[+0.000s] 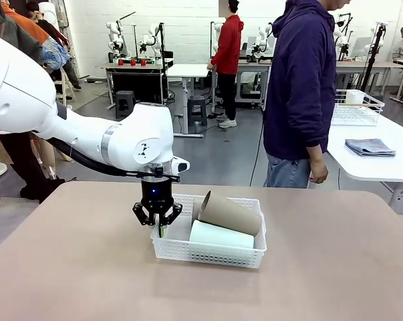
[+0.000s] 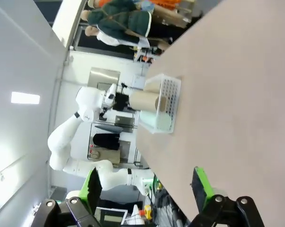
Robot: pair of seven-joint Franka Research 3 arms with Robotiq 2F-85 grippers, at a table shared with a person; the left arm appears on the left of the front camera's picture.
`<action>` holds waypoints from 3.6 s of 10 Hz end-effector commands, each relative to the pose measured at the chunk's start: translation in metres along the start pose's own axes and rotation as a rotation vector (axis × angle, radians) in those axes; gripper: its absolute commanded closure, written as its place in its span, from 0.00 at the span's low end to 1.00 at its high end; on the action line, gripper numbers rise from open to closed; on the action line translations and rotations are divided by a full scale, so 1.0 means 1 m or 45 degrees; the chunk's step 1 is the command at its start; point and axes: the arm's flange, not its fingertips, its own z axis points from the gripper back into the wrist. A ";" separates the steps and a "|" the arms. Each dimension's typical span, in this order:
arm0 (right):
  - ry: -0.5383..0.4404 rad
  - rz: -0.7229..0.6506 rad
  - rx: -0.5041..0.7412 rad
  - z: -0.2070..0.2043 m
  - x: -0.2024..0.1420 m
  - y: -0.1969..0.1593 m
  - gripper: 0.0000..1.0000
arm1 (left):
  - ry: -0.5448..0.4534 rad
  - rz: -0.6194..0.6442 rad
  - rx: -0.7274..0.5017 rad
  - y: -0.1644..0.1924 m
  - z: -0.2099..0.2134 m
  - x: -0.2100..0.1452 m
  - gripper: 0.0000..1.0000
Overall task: Clean and organize the cups into the basket.
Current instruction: Move the Organizing basket back to the left side of the table.
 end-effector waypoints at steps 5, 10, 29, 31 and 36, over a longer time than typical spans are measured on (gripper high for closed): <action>0.104 -0.014 0.059 0.021 -0.010 -0.001 0.00 | -0.007 0.000 -0.002 0.001 0.002 0.000 1.00; 0.085 -0.027 0.010 0.009 -0.016 0.004 0.00 | -0.007 0.000 -0.002 0.001 0.002 0.000 1.00; 0.085 -0.027 0.010 0.009 -0.016 0.004 0.00 | -0.104 0.088 0.034 0.332 -0.016 -0.072 0.94; 0.085 -0.027 0.010 0.009 -0.016 0.004 0.00 | -0.121 0.125 0.019 0.342 -0.016 -0.069 0.94; 0.085 -0.027 0.010 0.009 -0.016 0.004 0.00 | -0.094 0.110 0.047 0.340 -0.016 -0.080 0.94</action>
